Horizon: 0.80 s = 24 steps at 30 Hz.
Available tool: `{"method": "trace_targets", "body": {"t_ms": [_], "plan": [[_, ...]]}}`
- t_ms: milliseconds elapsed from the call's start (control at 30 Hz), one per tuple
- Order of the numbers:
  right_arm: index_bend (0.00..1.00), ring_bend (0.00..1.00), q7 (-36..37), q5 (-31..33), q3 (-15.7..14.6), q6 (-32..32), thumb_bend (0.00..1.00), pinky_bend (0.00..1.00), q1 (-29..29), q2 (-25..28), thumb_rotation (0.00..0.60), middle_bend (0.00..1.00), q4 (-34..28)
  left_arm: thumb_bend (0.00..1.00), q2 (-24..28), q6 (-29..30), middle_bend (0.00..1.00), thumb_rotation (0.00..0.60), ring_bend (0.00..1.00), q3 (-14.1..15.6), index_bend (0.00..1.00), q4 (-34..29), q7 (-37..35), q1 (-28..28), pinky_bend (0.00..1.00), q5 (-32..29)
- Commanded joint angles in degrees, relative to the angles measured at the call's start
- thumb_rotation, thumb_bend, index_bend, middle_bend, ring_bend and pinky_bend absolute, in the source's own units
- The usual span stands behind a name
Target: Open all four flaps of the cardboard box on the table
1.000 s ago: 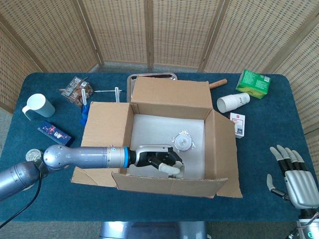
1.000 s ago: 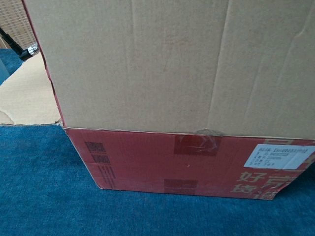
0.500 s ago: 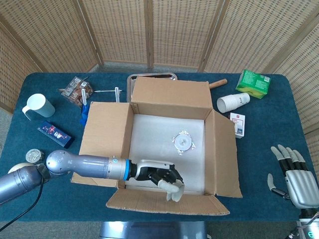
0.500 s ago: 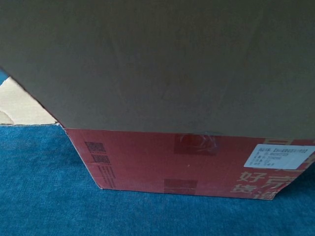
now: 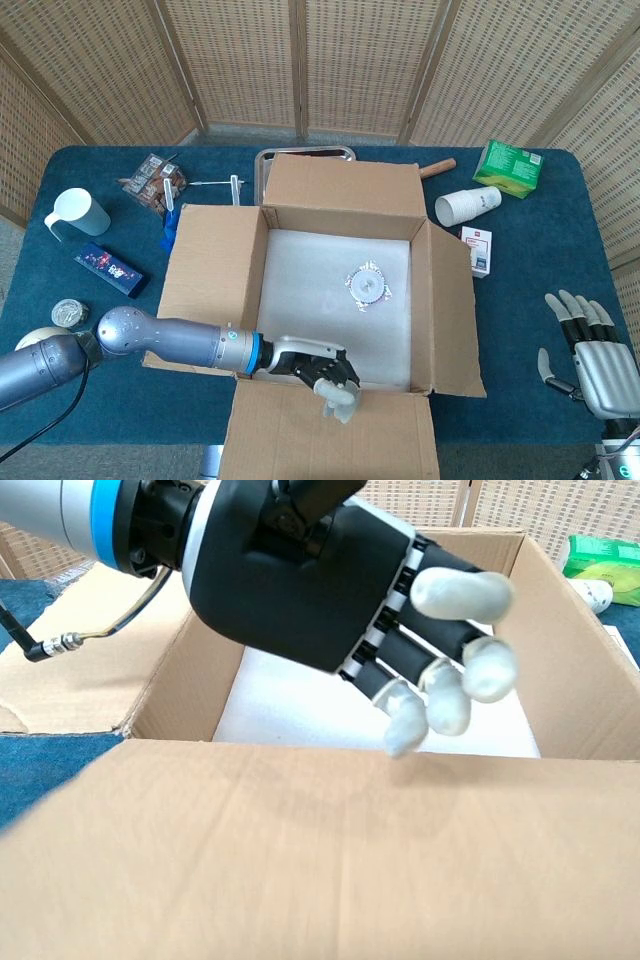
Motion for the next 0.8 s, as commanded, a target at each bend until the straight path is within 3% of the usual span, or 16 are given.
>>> {"method": "trace_targets", "body": {"t_ms": [33,267,600,800], "plan": [[0.0,0.0,0.0,-0.1,0.0,0.0,0.55,0.0,0.0,0.0,0.271,0.0,0.0,0.0,1.6,6.2,0.53,0.307,0.48,-1.1,0.66,-3.1,4.2,2.4,0.49,3.2],[0.0,0.0,-0.3,-0.2,-0.1,0.1,0.55,0.0,-0.1,0.0,0.271,0.0,-0.2,0.0,3.5,20.6,0.48,0.278,0.39,-2.6,0.62,-8.8,10.7,8.3,0.43,10.0],[0.0,0.0,-1.0,-0.4,-0.2,0.2,0.55,0.0,-0.1,-0.2,0.271,0.0,-0.4,0.0,8.9,28.3,0.47,0.242,0.37,-4.9,0.62,-10.4,14.7,13.6,0.38,17.9],[0.0,0.0,-1.2,0.0,0.0,0.0,0.55,0.0,0.0,-0.3,0.271,0.0,-0.4,0.0,10.5,32.8,0.39,0.216,0.26,-8.4,0.62,-11.9,18.9,19.6,0.28,24.5]]}}
